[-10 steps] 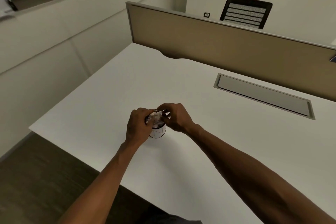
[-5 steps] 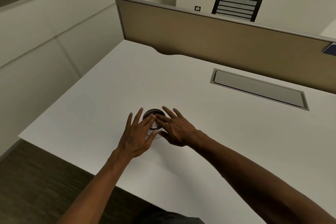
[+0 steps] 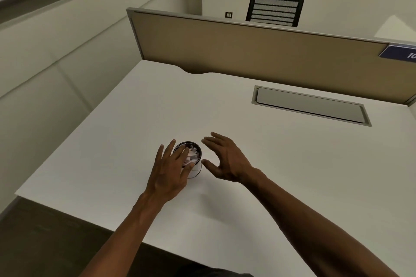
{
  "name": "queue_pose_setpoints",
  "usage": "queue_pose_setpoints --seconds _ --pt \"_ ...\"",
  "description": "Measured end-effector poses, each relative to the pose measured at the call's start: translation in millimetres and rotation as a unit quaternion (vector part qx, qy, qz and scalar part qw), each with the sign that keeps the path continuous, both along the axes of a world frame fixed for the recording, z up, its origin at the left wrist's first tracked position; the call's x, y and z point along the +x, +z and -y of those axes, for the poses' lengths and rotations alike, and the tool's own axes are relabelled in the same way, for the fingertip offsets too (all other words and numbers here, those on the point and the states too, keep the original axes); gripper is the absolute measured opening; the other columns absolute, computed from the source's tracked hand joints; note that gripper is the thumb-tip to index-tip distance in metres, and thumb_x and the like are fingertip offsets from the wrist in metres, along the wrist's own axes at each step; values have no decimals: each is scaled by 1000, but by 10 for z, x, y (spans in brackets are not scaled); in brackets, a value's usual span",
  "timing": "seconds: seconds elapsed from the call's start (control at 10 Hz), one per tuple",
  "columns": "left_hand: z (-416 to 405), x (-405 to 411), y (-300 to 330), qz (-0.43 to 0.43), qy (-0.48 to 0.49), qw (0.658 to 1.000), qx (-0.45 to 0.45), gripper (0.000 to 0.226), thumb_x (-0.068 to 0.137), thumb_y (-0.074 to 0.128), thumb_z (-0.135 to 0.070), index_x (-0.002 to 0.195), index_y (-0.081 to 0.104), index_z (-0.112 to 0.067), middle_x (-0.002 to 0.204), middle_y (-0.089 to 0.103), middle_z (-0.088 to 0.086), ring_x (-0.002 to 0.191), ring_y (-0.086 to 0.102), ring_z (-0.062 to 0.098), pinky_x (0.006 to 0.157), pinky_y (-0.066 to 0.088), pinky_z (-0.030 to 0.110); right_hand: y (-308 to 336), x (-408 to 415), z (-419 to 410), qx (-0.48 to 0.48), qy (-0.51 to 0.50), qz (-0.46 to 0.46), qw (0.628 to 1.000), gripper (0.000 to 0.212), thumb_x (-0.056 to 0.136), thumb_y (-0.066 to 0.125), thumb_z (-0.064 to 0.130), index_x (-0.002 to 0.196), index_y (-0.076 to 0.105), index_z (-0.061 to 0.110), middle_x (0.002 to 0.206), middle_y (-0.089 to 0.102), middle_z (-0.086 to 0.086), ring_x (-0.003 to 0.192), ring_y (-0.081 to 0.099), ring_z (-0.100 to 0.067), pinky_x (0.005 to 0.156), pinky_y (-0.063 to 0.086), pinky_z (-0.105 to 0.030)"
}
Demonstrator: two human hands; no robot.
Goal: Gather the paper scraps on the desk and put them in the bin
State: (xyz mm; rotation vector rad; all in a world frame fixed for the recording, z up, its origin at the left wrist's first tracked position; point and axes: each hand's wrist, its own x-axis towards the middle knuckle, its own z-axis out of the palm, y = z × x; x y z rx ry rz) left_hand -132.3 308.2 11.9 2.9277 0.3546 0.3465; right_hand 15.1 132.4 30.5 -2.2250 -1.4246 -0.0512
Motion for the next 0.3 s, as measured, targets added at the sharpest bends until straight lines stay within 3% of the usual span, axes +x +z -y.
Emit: queue_pose_setpoints --seconds 0.2,0.3 --pt "260 315 151 51 -35 997 -49 57 101 39 -48 146 46 -13 153 45 3 152 19 21 122 25 47 -63 286 585 -33 -156 -30 987 74 91 57 55 150 40 13 153 44 -10 146 34 -30 118 32 -46" --pt "342 634 231 9 -58 998 -17 67 100 28 -56 151 37 -13 157 39 2 154 12 20 122 23 46 -78 491 916 -82 -261 -45 961 79 92 56 54 153 32 10 157 36 -16 149 26 -34 120 25 -47"
